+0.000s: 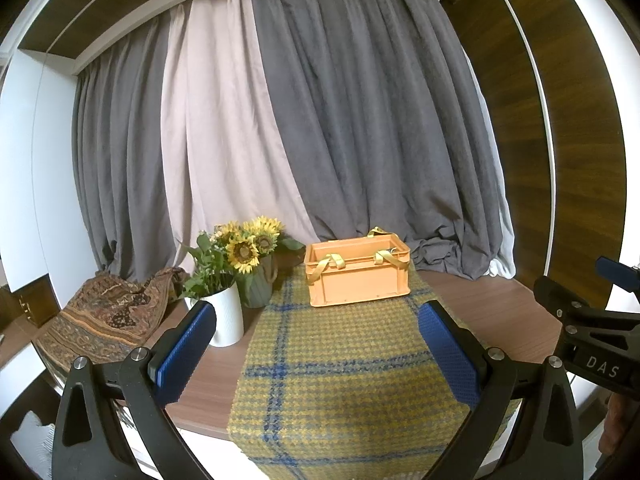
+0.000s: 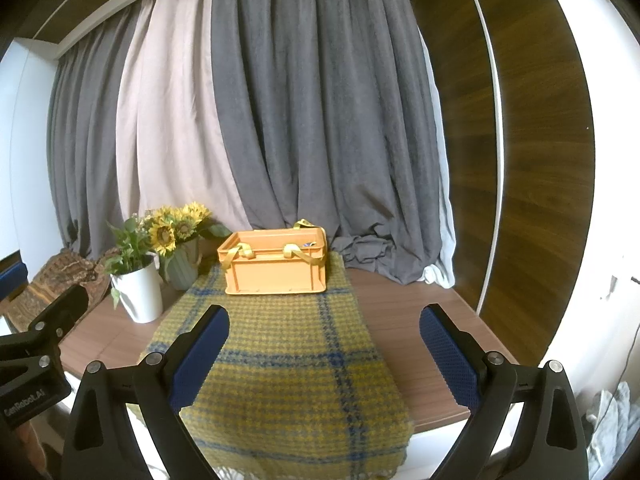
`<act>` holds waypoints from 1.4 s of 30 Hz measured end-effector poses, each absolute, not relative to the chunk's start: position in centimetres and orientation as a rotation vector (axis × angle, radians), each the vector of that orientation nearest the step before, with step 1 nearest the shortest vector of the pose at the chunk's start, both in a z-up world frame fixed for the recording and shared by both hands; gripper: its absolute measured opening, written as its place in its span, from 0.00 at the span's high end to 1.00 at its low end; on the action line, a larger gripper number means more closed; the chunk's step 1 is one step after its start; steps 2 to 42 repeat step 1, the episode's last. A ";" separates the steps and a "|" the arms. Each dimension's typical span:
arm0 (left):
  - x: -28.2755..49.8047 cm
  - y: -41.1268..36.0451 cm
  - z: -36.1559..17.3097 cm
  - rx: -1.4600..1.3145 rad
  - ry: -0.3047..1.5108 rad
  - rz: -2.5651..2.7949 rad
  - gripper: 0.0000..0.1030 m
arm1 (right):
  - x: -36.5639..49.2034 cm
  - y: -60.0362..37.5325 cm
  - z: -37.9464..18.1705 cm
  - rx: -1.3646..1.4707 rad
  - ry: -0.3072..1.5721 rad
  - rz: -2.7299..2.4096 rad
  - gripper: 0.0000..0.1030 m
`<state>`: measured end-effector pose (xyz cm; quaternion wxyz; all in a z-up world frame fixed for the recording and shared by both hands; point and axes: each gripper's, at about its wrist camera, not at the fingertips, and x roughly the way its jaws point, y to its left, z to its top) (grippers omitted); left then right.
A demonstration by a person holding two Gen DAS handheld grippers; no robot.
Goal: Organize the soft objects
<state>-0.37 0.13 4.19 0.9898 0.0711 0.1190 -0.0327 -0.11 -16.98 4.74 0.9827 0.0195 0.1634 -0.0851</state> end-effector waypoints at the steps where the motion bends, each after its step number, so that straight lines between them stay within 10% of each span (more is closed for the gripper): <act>1: -0.4 0.2 4.2 0.142 0.239 -0.065 0.00 | -0.1 -16.9 4.7 0.039 0.328 -0.172 0.06; 42: -0.4 0.2 4.2 0.142 0.239 -0.065 0.00 | -0.1 -16.9 4.7 0.039 0.328 -0.172 0.06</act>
